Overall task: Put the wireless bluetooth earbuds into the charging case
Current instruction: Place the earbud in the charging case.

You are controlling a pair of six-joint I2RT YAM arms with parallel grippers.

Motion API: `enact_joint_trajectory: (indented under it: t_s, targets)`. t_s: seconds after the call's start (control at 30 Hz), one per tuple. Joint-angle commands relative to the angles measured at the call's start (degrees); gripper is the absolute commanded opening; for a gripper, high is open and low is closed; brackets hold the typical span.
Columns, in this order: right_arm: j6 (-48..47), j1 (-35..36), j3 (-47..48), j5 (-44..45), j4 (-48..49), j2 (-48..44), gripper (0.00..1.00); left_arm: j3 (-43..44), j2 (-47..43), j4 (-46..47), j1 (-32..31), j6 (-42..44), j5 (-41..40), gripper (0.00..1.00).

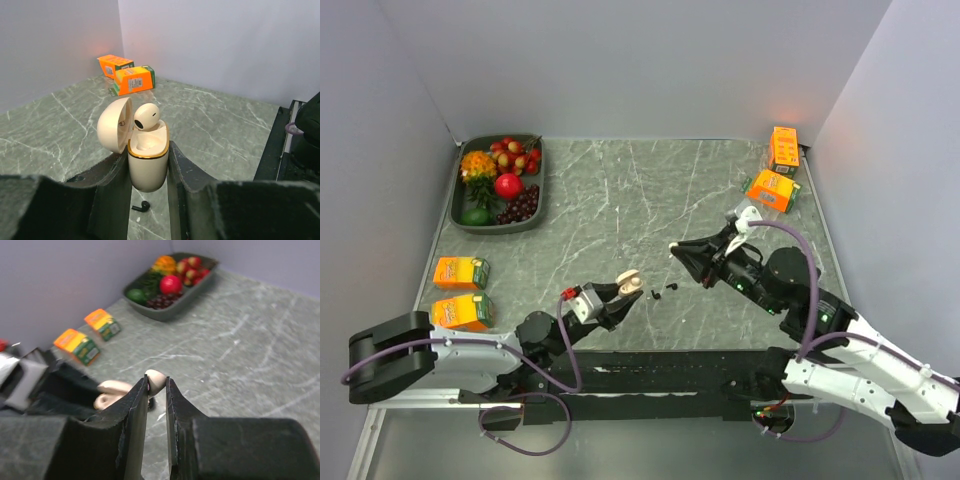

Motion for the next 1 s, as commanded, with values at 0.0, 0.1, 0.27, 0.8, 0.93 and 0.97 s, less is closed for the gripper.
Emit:
enact_joint_trajectory:
  t_s: [0.0,0.1,0.27,0.8,0.93,0.97]
  targets:
    - [-4.6,3.6,4.4,-5.2,-3.1,-1.1,0.0,3.4,0.9,11.9,1.8,-0.3,4.0,0.01]
    - [-6.1,5.7,3.6,-5.2,-3.2,-0.9,0.0,3.8,0.6,12.0,3.0,-0.8,6.3,0.01]
    - [-8.1,9.4,1.8,-2.7,-0.6,0.3,0.0,4.8,-1.2,9.2,4.6,-1.9,10.9,0.01]
    - [-9.4,19.8,1.2,4.0,7.9,8.7,0.0,3.7,0.4,11.6,4.8,1.1,13.2,0.01]
    - [-9.4,21.2,1.1,6.7,8.4,9.3,0.0,4.3,0.2,10.6,4.8,1.5,13.3,0.01]
    - [-9.4,21.4,0.9,7.7,9.0,9.3,0.0,4.3,0.1,10.6,4.8,1.4,13.4,0.01]
